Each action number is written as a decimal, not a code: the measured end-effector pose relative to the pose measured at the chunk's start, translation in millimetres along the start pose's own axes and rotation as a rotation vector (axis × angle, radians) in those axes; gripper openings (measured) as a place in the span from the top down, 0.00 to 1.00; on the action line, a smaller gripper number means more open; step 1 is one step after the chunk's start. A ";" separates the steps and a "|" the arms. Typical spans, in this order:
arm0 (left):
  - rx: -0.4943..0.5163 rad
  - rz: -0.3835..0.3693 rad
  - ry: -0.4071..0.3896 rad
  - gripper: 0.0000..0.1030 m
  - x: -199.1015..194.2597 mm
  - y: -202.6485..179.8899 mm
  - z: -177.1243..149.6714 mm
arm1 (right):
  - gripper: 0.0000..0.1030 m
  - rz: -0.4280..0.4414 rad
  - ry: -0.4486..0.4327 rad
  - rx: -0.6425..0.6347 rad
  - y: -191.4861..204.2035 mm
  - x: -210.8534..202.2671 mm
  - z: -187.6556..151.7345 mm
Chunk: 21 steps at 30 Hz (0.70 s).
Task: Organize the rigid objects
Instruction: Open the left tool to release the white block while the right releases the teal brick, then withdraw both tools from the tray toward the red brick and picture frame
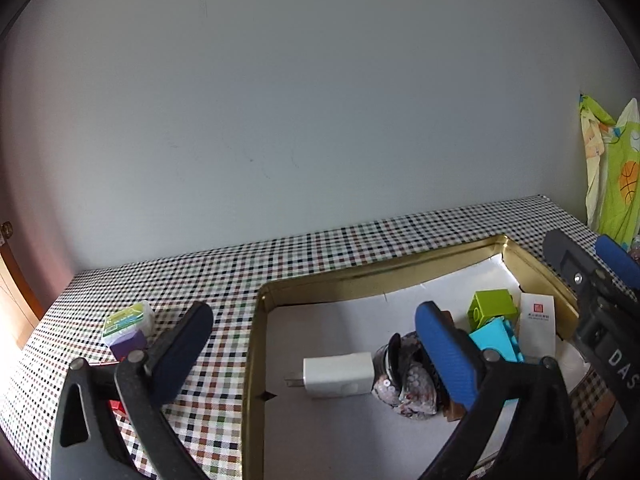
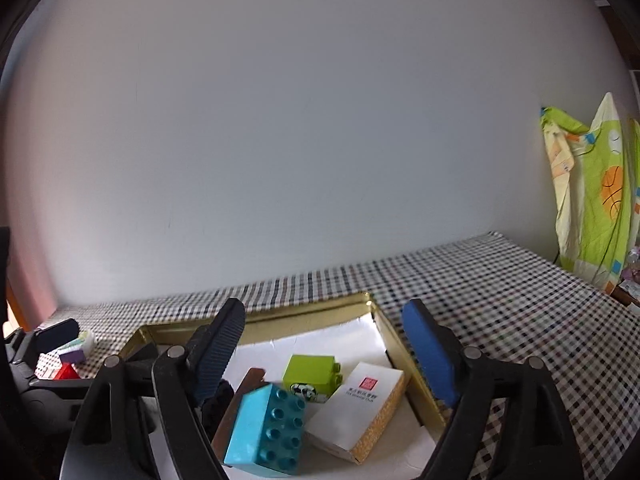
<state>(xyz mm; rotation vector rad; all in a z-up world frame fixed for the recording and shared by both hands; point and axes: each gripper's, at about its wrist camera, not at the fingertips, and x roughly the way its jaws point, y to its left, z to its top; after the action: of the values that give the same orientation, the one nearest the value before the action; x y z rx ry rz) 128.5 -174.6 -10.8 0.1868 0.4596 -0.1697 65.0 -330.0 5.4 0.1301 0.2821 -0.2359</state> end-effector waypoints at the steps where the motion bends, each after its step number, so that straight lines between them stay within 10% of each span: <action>1: -0.006 -0.005 0.008 0.00 0.0 2.6 -0.2 | 0.19 -0.004 -0.002 -0.004 0.9 -0.2 -0.1; 10: -0.060 0.008 0.040 0.00 -6.9 22.5 -8.6 | 0.19 -0.053 -0.107 -0.033 13.3 -22.8 -1.2; 18: -0.106 0.046 0.042 0.00 -14.5 53.2 -17.1 | 0.16 -0.391 -0.395 0.052 -7.9 -71.5 0.7; 21: -0.114 0.053 0.038 0.00 -17.5 62.6 -20.2 | 0.14 -0.386 -0.376 0.083 -12.4 -70.0 0.3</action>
<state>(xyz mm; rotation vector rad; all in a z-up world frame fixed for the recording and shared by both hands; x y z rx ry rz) 117.3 -107.5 -11.8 0.0907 0.4999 -0.0882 -3.3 -327.1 24.8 0.1103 -0.0808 -0.6470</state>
